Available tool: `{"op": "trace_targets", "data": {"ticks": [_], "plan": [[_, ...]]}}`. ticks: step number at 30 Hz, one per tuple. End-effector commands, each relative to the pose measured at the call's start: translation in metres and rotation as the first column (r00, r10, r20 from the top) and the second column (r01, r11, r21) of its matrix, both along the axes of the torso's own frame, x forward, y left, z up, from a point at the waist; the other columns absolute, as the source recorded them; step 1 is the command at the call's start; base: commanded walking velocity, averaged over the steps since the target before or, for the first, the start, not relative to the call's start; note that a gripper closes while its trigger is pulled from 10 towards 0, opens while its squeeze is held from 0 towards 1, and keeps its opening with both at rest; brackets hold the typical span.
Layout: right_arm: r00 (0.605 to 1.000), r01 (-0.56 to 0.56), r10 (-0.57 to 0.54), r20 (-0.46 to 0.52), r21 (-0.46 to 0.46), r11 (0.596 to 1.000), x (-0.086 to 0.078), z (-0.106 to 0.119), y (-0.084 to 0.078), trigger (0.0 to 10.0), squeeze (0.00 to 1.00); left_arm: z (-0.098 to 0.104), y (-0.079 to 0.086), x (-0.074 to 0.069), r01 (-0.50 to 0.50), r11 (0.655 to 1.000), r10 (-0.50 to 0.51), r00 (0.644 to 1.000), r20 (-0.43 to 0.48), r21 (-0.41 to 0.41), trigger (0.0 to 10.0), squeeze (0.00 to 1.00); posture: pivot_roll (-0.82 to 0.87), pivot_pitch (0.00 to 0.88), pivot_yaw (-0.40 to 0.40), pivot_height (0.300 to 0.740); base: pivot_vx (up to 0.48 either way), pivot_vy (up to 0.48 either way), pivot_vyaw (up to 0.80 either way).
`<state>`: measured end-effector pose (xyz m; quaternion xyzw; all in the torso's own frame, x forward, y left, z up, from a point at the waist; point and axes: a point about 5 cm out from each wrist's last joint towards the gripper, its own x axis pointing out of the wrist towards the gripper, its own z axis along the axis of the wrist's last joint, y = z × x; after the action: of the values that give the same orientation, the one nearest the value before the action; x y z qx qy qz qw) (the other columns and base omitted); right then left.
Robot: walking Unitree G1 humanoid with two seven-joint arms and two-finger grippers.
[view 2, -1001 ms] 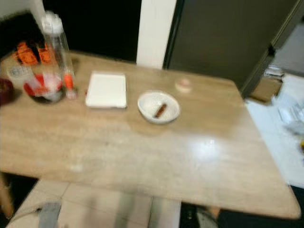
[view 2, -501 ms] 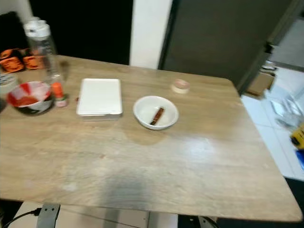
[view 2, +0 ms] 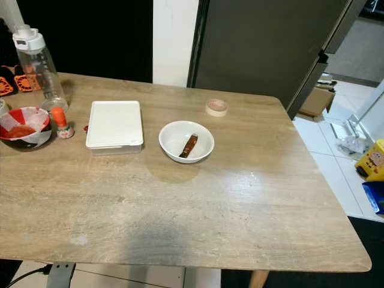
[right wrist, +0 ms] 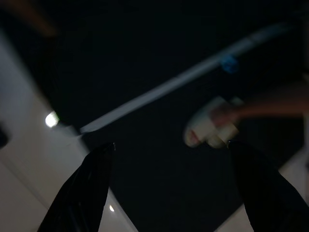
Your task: Restocking fridge
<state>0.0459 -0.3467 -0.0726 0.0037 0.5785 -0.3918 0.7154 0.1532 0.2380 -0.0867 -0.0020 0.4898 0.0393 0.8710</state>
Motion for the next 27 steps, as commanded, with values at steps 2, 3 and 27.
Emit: {"op": "trace_targets", "data": {"ticks": [2, 3, 27], "plan": [[0.988, 0.152, -0.155, -0.026, -0.097, 0.984, -0.023, 0.014, -0.026, 10.0, 0.00, -0.004, -0.005, -0.006, 0.008, 1.000, -0.008, 1.000, -0.023, -0.018, 10.0, 0.00, 0.04, 0.061, -0.098, 0.740, 0.000, 0.000, 0.00], [0.988, 0.152, -0.155, -0.026, -0.097, 0.984, -0.023, 0.014, -0.026, 10.0, 0.00, -0.004, -0.005, -0.006, 0.008, 1.000, -0.008, 1.000, -0.023, -0.018, 10.0, 0.00, 0.04, 0.061, -0.098, 0.740, 0.000, 0.000, 0.00], [0.556, 0.233, 0.510, 0.656, -0.712, 0.662, 0.173, 0.323, -0.143, 10.0, 0.00, -0.005, -0.005, -0.010, 0.039, 0.999, -0.039, 0.999, -0.031, -0.025, 10.0, 0.00, 0.00, 0.071, -0.081, 0.740, 0.000, 0.000, 0.00]]}}
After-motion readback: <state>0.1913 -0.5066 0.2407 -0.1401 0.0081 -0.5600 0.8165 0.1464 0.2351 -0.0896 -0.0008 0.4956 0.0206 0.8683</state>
